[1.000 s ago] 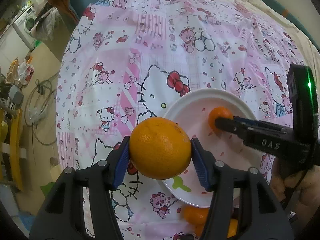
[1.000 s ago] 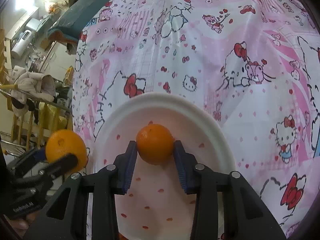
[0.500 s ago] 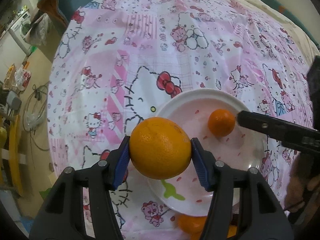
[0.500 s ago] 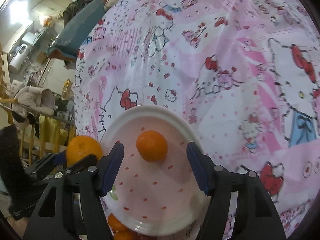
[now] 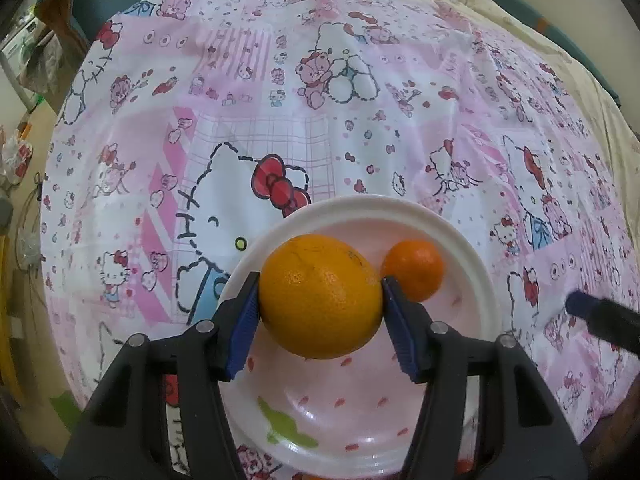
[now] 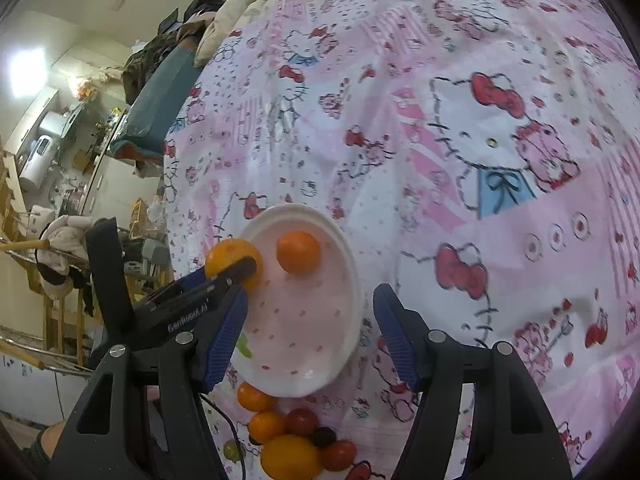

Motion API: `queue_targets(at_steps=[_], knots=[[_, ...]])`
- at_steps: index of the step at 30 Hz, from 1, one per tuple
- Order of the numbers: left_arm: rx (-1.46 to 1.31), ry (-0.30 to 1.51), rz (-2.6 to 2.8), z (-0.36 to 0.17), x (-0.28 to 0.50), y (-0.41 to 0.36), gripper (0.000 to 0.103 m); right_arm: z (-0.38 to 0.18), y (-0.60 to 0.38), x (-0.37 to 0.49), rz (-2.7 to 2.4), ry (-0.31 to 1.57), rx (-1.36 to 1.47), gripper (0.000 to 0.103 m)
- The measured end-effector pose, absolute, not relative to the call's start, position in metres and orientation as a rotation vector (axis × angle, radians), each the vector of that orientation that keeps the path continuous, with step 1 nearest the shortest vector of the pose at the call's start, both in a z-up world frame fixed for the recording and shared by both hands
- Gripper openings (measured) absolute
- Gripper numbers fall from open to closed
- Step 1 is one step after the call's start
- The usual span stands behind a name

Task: Organize fruits
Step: 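Lower the large orange onto the plate and open the left tool, then withdraw both open tools from the plate back toward the fruit pile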

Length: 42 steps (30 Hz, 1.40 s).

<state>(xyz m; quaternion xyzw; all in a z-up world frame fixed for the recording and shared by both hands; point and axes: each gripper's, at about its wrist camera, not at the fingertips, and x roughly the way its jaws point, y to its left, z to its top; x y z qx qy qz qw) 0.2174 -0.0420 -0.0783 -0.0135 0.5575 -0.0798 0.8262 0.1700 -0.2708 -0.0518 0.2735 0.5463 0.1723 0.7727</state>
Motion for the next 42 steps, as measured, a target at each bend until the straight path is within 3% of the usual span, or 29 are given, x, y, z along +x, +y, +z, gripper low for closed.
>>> queue_targets(at_steps=[15,20,42], knots=[[-0.007,1.181,-0.162,-0.096,0.222,-0.049,0.058,-0.049,-0.283,0.166,0.345,1.145,0.568,0.068],[-0.004,1.187,-0.130,-0.095,0.220,-0.048,0.084,-0.047,-0.282,0.165,0.350,1.140,0.557,0.068],[-0.016,1.045,-0.116,-0.018,0.140,-0.030,0.085,-0.026,-0.279,0.140,0.361,1.108,0.500,0.068]])
